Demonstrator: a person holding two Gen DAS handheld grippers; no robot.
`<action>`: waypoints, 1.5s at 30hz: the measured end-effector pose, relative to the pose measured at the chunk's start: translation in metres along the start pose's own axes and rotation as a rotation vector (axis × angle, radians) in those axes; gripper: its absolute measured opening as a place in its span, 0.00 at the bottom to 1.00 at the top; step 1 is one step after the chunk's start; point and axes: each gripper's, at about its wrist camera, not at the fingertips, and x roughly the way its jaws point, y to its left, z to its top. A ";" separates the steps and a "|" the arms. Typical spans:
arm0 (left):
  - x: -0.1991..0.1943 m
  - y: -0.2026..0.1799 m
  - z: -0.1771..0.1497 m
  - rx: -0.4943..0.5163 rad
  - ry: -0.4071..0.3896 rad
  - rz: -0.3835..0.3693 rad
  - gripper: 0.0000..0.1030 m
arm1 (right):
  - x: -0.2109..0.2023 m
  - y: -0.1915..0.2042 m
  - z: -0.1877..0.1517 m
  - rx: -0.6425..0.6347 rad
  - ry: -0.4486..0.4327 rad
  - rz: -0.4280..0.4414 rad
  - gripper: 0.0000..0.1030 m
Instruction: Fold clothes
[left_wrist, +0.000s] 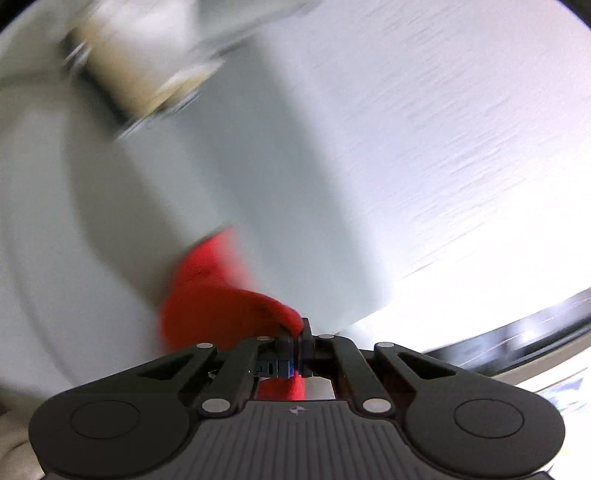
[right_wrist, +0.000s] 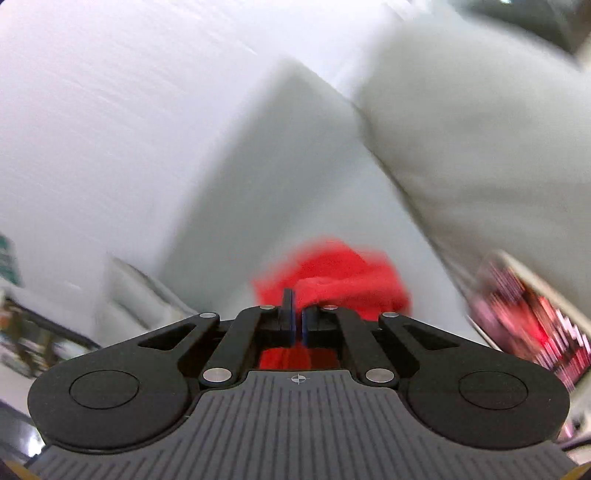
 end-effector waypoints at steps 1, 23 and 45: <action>-0.017 -0.023 0.007 0.020 -0.049 -0.075 0.00 | -0.016 0.025 0.014 -0.025 -0.048 0.050 0.02; -0.166 -0.163 -0.003 0.312 -0.363 -0.325 0.00 | -0.235 0.222 0.040 -0.428 -0.339 0.281 0.03; 0.033 -0.146 0.098 0.386 -0.250 -0.070 0.00 | -0.013 0.222 0.125 -0.434 -0.236 0.019 0.03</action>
